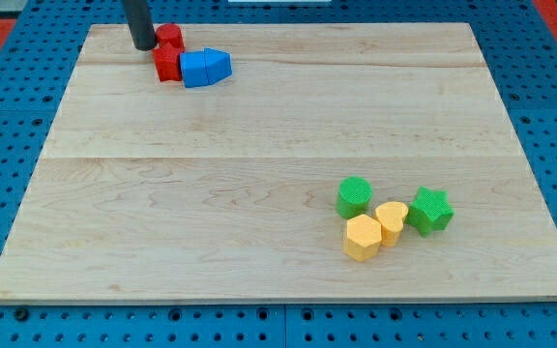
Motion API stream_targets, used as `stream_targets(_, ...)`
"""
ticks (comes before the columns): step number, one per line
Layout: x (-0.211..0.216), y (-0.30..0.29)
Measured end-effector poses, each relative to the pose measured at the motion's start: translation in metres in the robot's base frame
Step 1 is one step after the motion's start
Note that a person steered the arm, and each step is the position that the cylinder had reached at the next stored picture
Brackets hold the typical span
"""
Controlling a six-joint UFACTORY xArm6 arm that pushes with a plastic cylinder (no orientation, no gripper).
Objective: Slide the red circle into the top of the blue cube
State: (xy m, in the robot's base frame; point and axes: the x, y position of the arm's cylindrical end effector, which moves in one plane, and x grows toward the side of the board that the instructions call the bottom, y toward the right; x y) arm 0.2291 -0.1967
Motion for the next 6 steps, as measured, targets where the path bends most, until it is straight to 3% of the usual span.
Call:
stream_targets(1, -0.023, -0.016)
stream_targets(2, -0.028, 0.032)
stream_targets(4, -0.007, 0.063)
stream_targets(6, -0.019, 0.174)
